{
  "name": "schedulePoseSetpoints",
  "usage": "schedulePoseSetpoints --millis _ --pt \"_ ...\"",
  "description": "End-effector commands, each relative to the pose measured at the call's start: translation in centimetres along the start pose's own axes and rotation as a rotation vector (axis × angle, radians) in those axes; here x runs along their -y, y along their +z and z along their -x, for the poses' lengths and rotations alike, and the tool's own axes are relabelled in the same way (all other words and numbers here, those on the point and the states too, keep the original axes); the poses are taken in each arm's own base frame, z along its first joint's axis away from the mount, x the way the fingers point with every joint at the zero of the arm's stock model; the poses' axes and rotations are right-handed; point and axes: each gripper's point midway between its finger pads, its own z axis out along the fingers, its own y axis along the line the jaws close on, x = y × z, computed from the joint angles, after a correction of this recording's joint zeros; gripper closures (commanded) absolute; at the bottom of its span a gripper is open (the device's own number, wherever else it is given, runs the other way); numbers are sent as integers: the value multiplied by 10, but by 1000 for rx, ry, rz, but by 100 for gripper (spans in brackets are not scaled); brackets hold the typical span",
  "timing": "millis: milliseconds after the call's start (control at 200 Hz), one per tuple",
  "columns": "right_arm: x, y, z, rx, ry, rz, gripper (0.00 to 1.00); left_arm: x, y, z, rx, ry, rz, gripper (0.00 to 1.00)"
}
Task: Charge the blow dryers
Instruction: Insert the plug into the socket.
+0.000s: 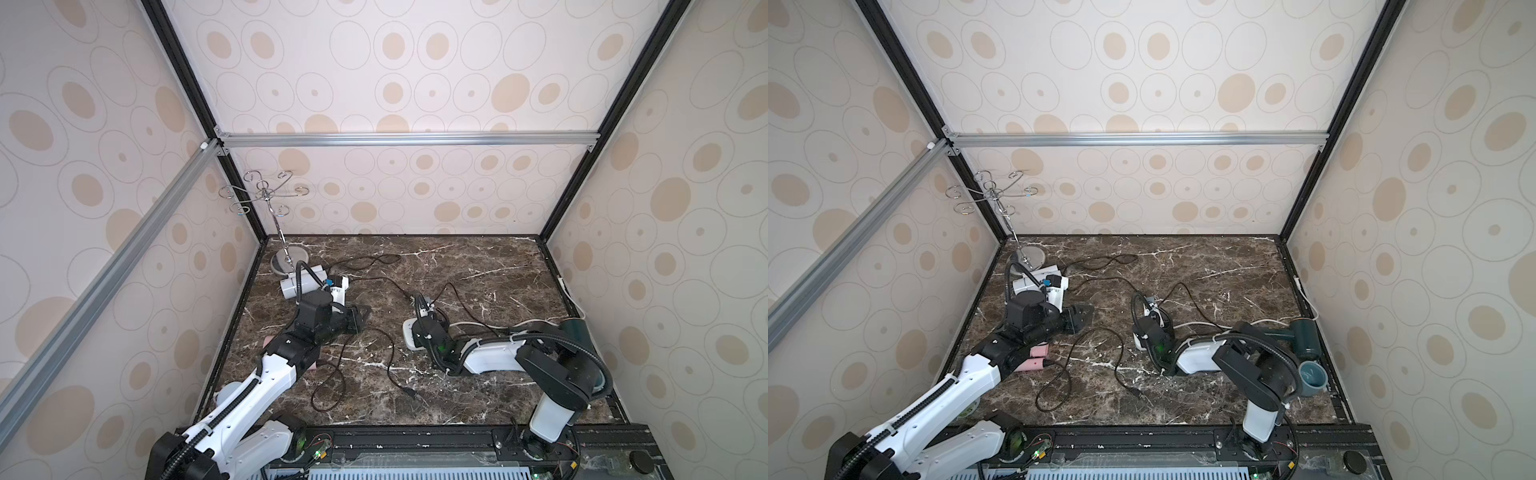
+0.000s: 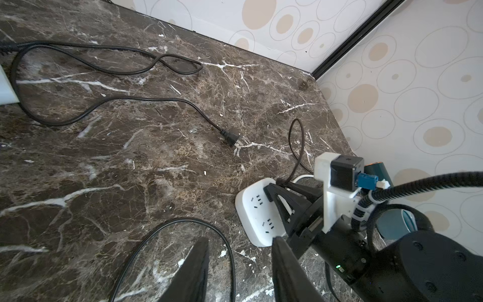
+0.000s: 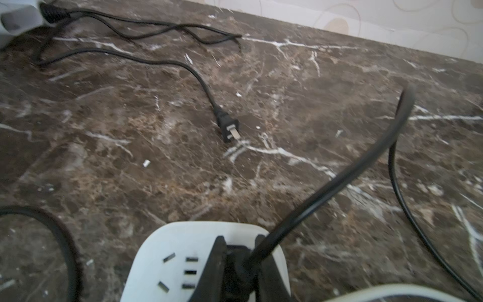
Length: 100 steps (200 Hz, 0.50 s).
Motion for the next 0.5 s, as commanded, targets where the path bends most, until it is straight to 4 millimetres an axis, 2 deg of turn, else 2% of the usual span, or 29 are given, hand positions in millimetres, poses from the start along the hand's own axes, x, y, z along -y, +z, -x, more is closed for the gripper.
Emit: schedulePoseSetpoints --millis 0,115,245,335,495 --pt "56 -25 -94 -379 -174 -158 100 9 -3 21 54 35 -30 60" --pt "48 -33 -69 -399 -102 -160 100 18 -4 27 49 28 -59 60" --pt "33 -30 -49 -387 -38 -134 100 25 -1 33 29 46 -77 60" --pt "32 -27 -41 -394 -44 -169 100 28 1 35 11 60 -79 60" --pt "18 -14 -34 -394 -57 -145 100 29 -1 42 15 67 -65 59"
